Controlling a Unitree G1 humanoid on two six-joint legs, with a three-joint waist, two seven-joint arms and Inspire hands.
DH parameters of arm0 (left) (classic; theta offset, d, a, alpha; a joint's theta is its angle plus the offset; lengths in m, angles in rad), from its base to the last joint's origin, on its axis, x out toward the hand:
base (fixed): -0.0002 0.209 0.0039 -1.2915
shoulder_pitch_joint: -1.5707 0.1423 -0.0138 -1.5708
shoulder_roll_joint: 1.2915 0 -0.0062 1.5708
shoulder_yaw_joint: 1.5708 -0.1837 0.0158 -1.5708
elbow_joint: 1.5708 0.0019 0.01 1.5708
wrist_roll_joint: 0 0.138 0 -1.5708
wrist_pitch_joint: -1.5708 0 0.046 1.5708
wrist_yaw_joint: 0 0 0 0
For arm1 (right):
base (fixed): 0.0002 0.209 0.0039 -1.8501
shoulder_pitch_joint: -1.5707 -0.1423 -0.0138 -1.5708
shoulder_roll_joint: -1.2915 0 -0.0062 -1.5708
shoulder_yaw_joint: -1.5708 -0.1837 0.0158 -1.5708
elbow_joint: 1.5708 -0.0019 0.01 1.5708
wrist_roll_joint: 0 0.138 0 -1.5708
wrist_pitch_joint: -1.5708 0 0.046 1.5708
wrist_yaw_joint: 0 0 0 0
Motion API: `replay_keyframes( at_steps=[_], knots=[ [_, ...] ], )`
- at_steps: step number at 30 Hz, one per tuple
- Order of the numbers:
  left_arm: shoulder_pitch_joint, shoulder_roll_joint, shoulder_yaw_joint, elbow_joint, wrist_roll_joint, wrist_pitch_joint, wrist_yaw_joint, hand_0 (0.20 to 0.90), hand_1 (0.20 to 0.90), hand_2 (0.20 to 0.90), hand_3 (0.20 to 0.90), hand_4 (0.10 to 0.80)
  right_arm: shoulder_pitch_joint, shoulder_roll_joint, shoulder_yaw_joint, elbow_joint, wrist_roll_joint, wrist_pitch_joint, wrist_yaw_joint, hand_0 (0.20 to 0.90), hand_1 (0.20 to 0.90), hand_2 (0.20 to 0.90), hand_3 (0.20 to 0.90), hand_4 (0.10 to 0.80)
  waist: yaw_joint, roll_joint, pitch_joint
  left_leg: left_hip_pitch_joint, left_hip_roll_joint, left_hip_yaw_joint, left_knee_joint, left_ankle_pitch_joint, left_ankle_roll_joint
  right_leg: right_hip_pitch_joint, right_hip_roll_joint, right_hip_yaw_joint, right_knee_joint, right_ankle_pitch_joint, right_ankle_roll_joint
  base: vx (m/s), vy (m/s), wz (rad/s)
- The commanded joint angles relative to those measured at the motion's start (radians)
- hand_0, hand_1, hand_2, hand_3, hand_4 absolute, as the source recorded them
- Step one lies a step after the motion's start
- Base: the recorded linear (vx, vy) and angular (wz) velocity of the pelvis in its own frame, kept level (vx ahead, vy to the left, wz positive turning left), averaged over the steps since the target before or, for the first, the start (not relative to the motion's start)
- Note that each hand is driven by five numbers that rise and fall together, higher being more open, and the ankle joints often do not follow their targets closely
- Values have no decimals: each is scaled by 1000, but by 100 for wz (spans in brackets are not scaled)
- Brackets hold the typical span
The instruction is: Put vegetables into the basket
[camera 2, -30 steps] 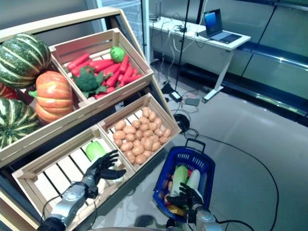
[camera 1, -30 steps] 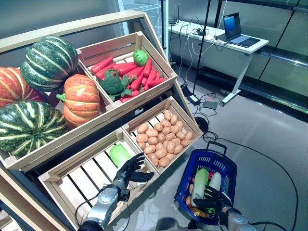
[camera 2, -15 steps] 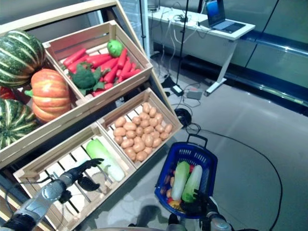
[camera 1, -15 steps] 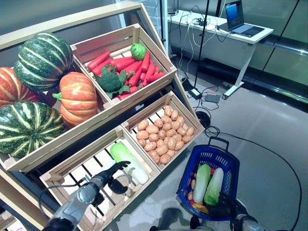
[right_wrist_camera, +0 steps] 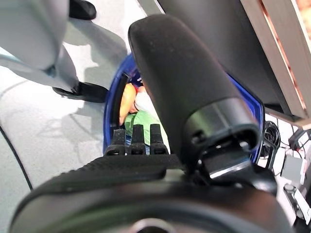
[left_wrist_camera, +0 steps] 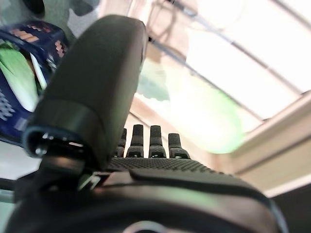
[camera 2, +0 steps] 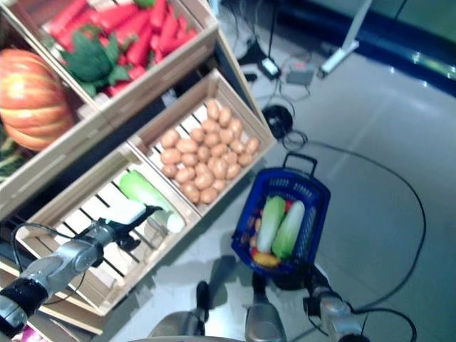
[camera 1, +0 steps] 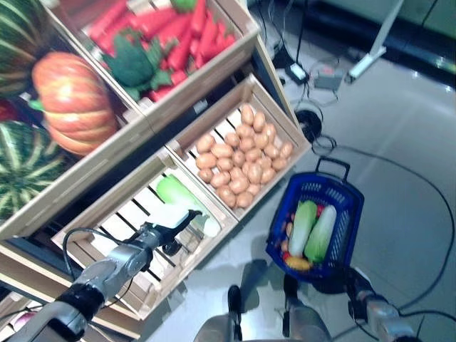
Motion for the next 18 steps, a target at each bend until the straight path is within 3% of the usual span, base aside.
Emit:
replay_keyframes(
  at_steps=[1, 11, 18],
  knots=[
    [-151, 63, 47, 110, 70, 46, 259, 900, 900, 900, 900, 800, -31, -77, 25, -71, 61, -106, -22, 900, 900, 900, 900, 800, -13, -32, 61, -125, -2, -14, 146, -56, -33, -32, -26, -6, 193, -155, 17, -218, -74, 7],
    [-326, 30, -11, 271, 114, 139, 413, 900, 900, 900, 900, 800, -127, -97, 42, -162, 114, -138, -58, 900, 900, 900, 900, 800, -17, -65, 190, -357, -3, -41, 313, -46, -47, -229, -18, 1, 348, -178, 0, -144, -58, 3],
    [-418, 38, -50, 317, 125, 201, 428, 900, 900, 900, 900, 800, -186, -105, 60, -183, 123, -140, -81, 900, 900, 900, 900, 800, -21, -71, 190, -485, 3, -33, 354, -38, -53, -364, -11, 12, 414, -192, -5, -58, -14, 1]
  ],
)
